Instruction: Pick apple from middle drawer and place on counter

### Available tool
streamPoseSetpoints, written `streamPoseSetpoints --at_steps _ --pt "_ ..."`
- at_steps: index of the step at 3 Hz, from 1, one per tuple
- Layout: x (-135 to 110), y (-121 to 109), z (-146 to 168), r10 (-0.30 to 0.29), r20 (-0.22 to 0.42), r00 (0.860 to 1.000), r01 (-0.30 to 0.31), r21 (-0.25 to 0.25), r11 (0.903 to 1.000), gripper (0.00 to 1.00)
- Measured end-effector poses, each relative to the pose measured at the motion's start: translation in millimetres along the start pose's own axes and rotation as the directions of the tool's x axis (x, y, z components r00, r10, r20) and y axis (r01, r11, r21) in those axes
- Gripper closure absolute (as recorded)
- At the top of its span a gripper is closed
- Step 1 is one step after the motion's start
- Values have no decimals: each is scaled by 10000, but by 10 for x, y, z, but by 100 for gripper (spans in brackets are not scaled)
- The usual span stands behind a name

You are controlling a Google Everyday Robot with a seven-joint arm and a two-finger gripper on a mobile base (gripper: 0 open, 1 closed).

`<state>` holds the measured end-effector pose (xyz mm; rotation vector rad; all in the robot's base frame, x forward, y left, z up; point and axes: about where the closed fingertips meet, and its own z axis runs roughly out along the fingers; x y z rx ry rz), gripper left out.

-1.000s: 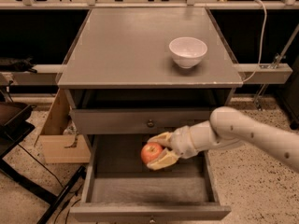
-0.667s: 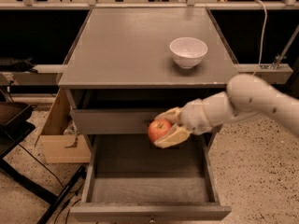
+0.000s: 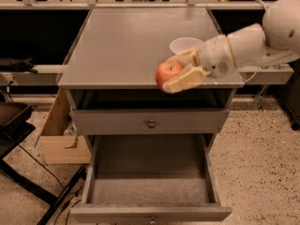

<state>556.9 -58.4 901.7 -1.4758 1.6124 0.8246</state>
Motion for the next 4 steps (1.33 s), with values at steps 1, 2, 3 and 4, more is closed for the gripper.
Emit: streamPoseSetpoints --at_steps 1,2,3,4 --pt "-495 -536 -99 280 1368 9902 -422 1022 9939 100" --pt "-539 -578 -64 261 1355 9904 -401 1017 9940 100" --pt "-808 -869 124 187 1254 9919 -322 1065 9938 100" --pt "-1255 -1644 586 840 1247 9886 -1083 2033 9731 100"
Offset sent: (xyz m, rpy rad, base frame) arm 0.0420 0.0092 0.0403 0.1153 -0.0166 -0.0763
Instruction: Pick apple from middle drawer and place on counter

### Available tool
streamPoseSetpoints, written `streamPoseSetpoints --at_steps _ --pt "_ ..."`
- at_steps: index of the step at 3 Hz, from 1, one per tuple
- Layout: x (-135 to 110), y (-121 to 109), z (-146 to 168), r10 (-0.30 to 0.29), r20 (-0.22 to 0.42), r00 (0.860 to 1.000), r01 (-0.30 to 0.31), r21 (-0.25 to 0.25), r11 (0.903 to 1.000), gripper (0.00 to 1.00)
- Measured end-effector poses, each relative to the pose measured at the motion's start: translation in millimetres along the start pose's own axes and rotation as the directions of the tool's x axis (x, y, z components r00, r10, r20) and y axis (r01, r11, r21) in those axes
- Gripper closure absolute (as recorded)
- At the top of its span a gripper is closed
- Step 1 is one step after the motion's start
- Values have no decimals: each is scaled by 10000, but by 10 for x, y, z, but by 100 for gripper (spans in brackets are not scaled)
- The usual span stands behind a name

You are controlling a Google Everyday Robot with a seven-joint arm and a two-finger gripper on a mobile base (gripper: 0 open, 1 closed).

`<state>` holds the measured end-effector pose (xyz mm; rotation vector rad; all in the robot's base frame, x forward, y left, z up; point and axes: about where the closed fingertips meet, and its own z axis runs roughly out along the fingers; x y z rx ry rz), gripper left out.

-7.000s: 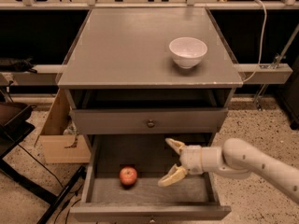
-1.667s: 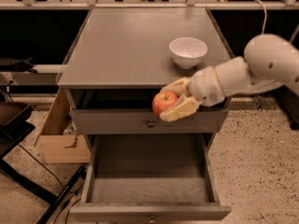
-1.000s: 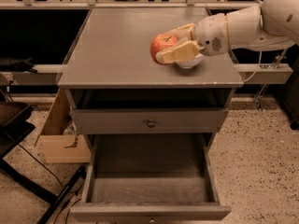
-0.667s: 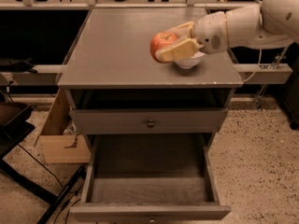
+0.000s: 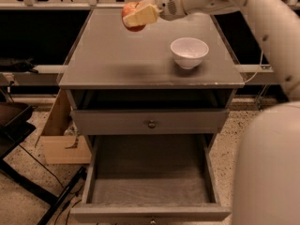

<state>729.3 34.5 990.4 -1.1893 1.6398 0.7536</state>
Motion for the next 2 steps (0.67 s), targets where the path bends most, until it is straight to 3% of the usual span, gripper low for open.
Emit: streamPoseSetpoints --at_steps 1,2 --pt "-150 -525 630 943 -332 9950 -909 927 9915 100" --pt "70 -911 1013 1870 -946 9778 -1687 1741 9702 100"
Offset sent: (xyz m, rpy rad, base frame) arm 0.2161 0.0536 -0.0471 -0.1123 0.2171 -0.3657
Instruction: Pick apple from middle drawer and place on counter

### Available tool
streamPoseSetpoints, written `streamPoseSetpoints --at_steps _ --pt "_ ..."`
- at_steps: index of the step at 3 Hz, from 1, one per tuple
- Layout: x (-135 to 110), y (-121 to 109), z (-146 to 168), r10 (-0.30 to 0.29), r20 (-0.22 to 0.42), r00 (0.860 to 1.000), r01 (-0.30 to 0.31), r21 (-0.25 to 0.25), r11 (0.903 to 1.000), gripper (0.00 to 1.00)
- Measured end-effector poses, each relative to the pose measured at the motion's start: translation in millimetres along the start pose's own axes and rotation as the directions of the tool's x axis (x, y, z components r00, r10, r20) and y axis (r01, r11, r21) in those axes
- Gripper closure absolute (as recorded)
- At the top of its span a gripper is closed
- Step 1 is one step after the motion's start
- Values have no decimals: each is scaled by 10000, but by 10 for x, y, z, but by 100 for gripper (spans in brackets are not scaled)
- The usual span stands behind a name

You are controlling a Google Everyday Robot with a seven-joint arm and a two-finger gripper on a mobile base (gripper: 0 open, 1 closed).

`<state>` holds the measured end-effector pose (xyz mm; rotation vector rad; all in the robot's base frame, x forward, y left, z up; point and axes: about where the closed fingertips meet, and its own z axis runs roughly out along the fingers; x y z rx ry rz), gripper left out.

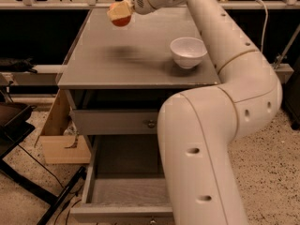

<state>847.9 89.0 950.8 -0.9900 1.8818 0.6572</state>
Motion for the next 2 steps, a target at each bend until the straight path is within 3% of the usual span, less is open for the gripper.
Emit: streamPoseSetpoints --at_steps 1,2 --pt "415 -416 441 711 -834 9940 -620 1077 9923 100" --pt "648 -638 652 1032 -1021 9894 -857 1634 9828 100"
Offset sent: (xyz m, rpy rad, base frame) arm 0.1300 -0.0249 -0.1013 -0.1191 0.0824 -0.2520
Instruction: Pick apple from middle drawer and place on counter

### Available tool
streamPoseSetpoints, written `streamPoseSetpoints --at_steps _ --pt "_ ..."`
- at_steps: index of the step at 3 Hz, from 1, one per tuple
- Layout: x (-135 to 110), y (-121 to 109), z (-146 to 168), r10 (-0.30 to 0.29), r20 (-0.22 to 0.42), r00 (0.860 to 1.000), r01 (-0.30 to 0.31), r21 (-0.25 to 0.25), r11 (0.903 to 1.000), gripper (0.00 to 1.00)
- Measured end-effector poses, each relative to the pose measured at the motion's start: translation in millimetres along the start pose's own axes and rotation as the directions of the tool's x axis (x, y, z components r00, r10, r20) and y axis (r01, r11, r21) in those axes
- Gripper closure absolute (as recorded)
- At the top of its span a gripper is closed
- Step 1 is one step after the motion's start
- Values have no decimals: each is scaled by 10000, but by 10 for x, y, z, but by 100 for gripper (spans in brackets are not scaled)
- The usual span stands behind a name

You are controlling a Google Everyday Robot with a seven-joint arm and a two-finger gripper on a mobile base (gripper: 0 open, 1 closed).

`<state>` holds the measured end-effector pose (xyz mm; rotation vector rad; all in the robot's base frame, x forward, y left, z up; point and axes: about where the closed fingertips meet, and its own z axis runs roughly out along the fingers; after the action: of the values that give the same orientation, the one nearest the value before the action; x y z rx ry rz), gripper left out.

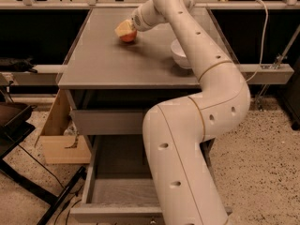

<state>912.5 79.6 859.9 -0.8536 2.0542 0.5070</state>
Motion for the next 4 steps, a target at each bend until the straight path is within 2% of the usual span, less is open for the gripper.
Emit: streamPoseSetpoints --at_steps 1,2,3,4 --pt "24 -95 215 -180 370 9992 173 207 9996 100" --pt "8 -87 201 -184 372 9991 177 207 9996 86" --pt "8 -87 201 -184 372 9991 177 207 9996 62" --pt "9 -87 202 -184 371 9991 177 206 9996 31"
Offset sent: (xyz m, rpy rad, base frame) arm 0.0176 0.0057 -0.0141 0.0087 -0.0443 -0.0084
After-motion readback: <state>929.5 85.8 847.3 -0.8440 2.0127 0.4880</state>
